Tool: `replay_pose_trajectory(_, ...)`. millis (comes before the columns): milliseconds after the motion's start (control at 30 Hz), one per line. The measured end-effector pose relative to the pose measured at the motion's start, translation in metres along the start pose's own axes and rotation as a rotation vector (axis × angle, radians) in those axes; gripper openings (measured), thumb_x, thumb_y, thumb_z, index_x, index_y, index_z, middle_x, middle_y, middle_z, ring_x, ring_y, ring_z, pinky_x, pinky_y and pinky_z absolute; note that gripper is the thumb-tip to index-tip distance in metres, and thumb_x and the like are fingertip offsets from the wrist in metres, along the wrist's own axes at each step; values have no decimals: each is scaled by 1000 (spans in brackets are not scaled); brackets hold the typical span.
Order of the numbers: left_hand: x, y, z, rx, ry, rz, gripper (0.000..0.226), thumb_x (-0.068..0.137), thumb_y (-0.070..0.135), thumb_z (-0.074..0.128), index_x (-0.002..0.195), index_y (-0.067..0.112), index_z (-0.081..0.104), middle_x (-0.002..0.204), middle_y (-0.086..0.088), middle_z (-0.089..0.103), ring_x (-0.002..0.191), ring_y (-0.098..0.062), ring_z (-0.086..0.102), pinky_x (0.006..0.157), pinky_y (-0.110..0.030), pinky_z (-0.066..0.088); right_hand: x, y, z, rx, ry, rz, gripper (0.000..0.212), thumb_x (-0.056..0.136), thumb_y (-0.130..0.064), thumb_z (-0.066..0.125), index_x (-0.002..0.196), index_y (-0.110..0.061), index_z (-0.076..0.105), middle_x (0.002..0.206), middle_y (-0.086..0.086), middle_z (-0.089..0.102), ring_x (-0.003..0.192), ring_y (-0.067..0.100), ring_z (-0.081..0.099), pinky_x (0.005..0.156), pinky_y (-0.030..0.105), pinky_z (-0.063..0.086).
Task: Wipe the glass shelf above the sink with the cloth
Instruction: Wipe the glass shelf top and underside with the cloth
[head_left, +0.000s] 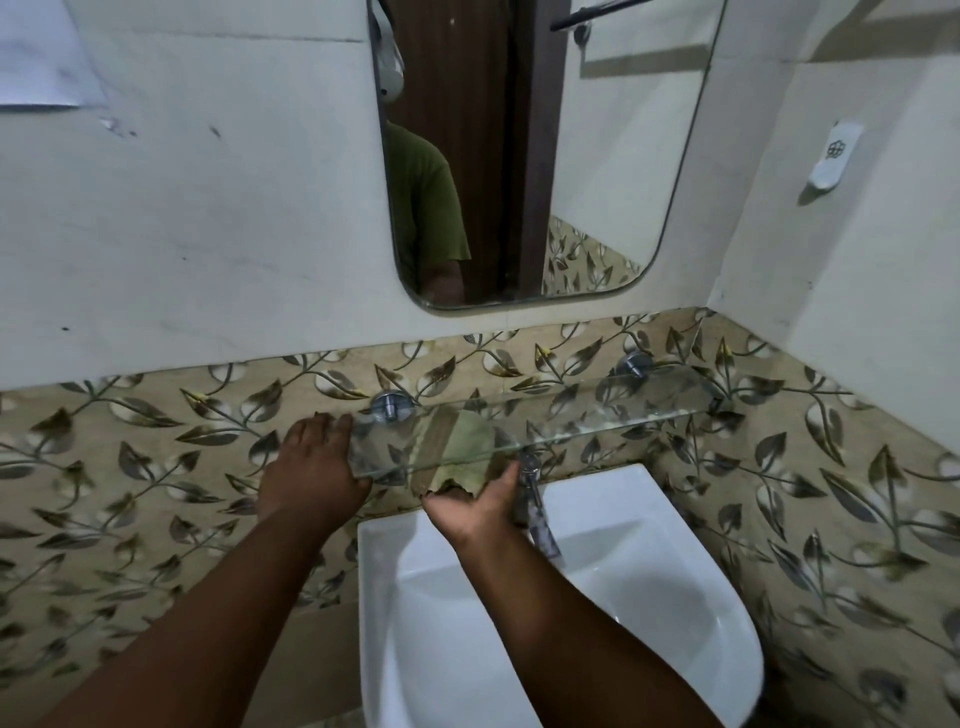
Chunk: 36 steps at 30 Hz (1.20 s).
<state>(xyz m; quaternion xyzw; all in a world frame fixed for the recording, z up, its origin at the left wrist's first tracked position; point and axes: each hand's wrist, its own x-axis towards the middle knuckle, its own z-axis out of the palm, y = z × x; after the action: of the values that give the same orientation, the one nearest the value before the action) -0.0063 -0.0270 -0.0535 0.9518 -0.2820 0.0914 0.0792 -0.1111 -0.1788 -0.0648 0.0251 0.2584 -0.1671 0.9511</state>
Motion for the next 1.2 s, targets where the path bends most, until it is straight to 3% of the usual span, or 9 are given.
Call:
replay_pose_trajectory(167,1,-1,-2,-3,0,-23,88,75,56,58,152,19,36,150,-15,44,140,-36,39,111,-48,38,-1,-14,-12,5,-1,24,77,90,-74,46,116,-8,74,99,27,77,107,39,65,93,54,54)
replay_pose_trajectory(233,0,-4,2,11,14,-15,88,73,56,56,150,18,39,147,-16,47,136,-38,42,109,-49,40,-2,-15,-7,-24,-12,38,82,92,-76,37,118,-7,72,105,28,76,110,41,64,88,62,54)
replay_pose_trajectory(400,6,-4,6,9,27,8,88,70,55,52,148,15,43,143,-19,52,132,-40,47,108,-51,43,1,-18,19,-103,-78,37,80,92,-71,40,131,-7,68,128,28,68,126,42,57,115,56,36)
replay_pose_trajectory(567,2,-2,2,13,-12,0,92,68,56,50,151,17,39,147,-16,48,136,-37,42,113,-48,38,-13,-47,-1,-101,-17,14,97,87,-83,26,130,-6,66,130,32,65,124,47,57,108,61,41)
replay_pose_trajectory(667,3,-3,0,24,10,0,91,69,55,51,151,17,40,146,-16,49,135,-37,44,112,-47,39,-18,-79,3,-83,83,-90,94,89,-83,24,131,-8,62,123,29,65,115,46,57,101,60,40)
replay_pose_trajectory(800,3,-4,1,40,21,4,87,71,55,50,148,14,43,141,-20,52,129,-41,48,109,-51,42,-6,-77,23,-42,144,-117,93,89,-84,22,137,-14,59,143,22,57,138,44,45,119,59,24)
replay_pose_trajectory(933,1,0,0,47,18,14,87,73,54,55,149,15,43,142,-19,52,131,-42,47,107,-52,43,-8,-66,21,-66,124,-83,98,88,-85,18,133,-12,65,127,25,66,117,43,59,100,54,46)
replay_pose_trajectory(1100,-2,0,2,49,-4,16,88,71,55,58,147,13,46,138,-19,55,128,-42,50,104,-53,45,-19,-114,1,-103,125,-131,111,80,-93,17,132,-4,59,135,29,59,132,51,49,113,69,30)
replay_pose_trajectory(1200,-3,-2,2,42,3,16,86,73,57,52,146,13,46,137,-20,56,128,-42,50,103,-53,46,-9,-129,16,-22,151,-174,111,78,-94,16,141,-12,56,145,24,54,141,49,41,117,71,21)
